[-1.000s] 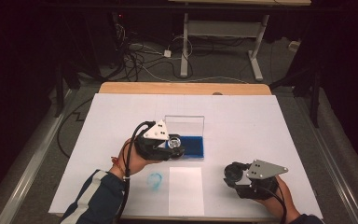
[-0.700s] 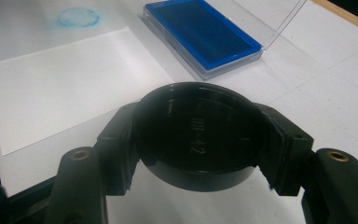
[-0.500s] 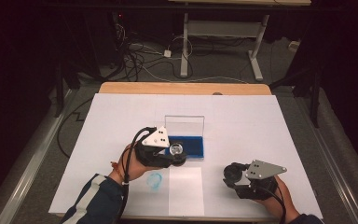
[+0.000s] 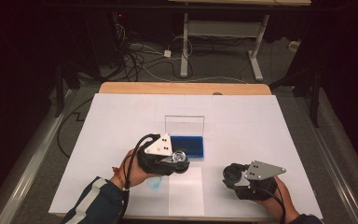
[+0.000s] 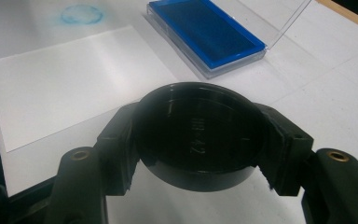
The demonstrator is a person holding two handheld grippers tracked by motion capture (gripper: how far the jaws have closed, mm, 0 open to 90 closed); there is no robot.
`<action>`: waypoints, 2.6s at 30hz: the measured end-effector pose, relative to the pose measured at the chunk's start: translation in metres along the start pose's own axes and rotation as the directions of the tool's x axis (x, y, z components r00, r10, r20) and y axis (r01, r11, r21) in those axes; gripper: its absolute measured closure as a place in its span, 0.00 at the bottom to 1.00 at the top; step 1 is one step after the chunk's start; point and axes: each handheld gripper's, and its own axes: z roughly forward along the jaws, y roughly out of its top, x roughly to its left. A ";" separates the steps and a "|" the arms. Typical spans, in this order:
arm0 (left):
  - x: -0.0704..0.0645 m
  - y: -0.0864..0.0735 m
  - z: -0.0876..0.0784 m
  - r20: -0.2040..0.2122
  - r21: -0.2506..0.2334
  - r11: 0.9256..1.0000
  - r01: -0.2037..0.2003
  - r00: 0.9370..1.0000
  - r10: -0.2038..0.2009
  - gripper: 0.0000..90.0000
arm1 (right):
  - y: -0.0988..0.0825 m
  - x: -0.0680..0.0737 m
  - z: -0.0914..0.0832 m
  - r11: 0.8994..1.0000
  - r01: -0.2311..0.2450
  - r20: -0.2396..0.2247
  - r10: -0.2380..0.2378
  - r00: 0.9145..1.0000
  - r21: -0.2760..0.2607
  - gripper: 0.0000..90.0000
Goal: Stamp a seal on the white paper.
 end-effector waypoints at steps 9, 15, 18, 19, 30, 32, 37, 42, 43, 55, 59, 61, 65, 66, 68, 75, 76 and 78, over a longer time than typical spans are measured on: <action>-0.016 -0.004 0.006 0.027 -0.006 1.000 -0.008 1.000 0.008 0.60 | -0.001 0.001 -0.001 1.000 0.002 0.003 -0.002 1.000 0.002 0.42; -0.021 -0.013 0.017 0.049 0.016 1.000 -0.003 0.999 0.002 0.60 | 0.000 0.004 0.000 1.000 0.015 -0.002 -0.015 1.000 0.007 0.42; -0.025 -0.018 0.025 0.059 0.041 0.999 -0.004 0.998 0.001 0.60 | 0.000 0.005 -0.001 1.000 0.014 0.000 -0.014 1.000 0.004 0.42; -0.026 -0.020 0.027 0.064 0.050 0.999 -0.005 0.998 0.002 0.60 | 0.000 0.005 -0.001 1.000 0.015 -0.001 -0.015 1.000 0.003 0.42; -0.028 -0.031 0.042 0.105 0.075 0.997 0.012 0.994 -0.020 0.60 | -0.001 0.004 -0.001 1.000 0.008 -0.003 -0.008 1.000 0.010 0.42; -0.028 -0.031 0.043 0.108 0.079 0.997 0.011 0.994 -0.020 0.60 | -0.001 0.005 0.000 1.000 0.010 -0.003 -0.010 1.000 0.013 0.42; -0.028 -0.031 0.046 0.117 0.074 0.997 0.014 0.993 -0.023 0.60 | -0.001 0.005 -0.001 1.000 0.010 -0.002 -0.010 1.000 0.015 0.42; -0.028 -0.034 0.050 0.119 0.075 0.997 0.012 0.993 -0.021 0.60 | -0.002 0.005 -0.001 1.000 0.014 -0.004 -0.014 1.000 0.018 0.42; -0.028 -0.035 0.051 0.114 0.077 0.997 0.011 0.993 -0.020 0.60 | -0.002 0.005 -0.001 1.000 0.013 -0.004 -0.013 1.000 0.019 0.42; -0.029 -0.039 0.060 0.131 0.107 0.994 0.001 0.991 -0.015 0.60 | -0.002 0.005 -0.001 1.000 0.017 -0.008 -0.016 1.000 0.023 0.42; -0.031 -0.040 0.064 0.143 0.128 0.992 -0.008 0.990 -0.010 0.60 | -0.002 0.006 -0.001 1.000 0.018 -0.007 -0.017 1.000 0.023 0.42; -0.030 -0.040 0.063 0.145 0.135 0.991 -0.006 0.989 -0.014 0.60 | -0.002 0.006 -0.001 1.000 0.018 -0.007 -0.018 1.000 0.023 0.42; -0.034 -0.039 0.063 0.132 0.159 0.987 -0.038 0.991 0.016 0.60 | -0.002 0.006 -0.001 0.999 0.020 -0.009 -0.019 1.000 0.025 0.42; -0.036 -0.038 0.063 0.126 0.164 0.986 -0.044 0.992 0.023 0.60 | -0.002 0.006 0.000 1.000 0.019 -0.009 -0.018 1.000 0.025 0.42; -0.034 -0.039 0.063 0.129 0.160 0.987 -0.036 0.992 0.015 0.60 | -0.002 0.007 0.000 0.999 0.017 -0.008 -0.016 1.000 0.027 0.42; -0.035 -0.039 0.063 0.129 0.166 0.985 -0.043 0.991 0.022 0.60 | -0.002 0.007 0.000 0.999 0.020 -0.009 -0.020 1.000 0.027 0.42; -0.036 -0.038 0.063 0.128 0.170 0.984 -0.048 0.991 0.026 0.60 | -0.002 0.007 0.000 0.999 0.021 -0.011 -0.021 1.000 0.030 0.42; -0.036 -0.039 0.063 0.129 0.168 0.985 -0.042 0.991 0.020 0.60 | -0.002 0.007 0.000 0.999 0.021 -0.011 -0.021 1.000 0.030 0.42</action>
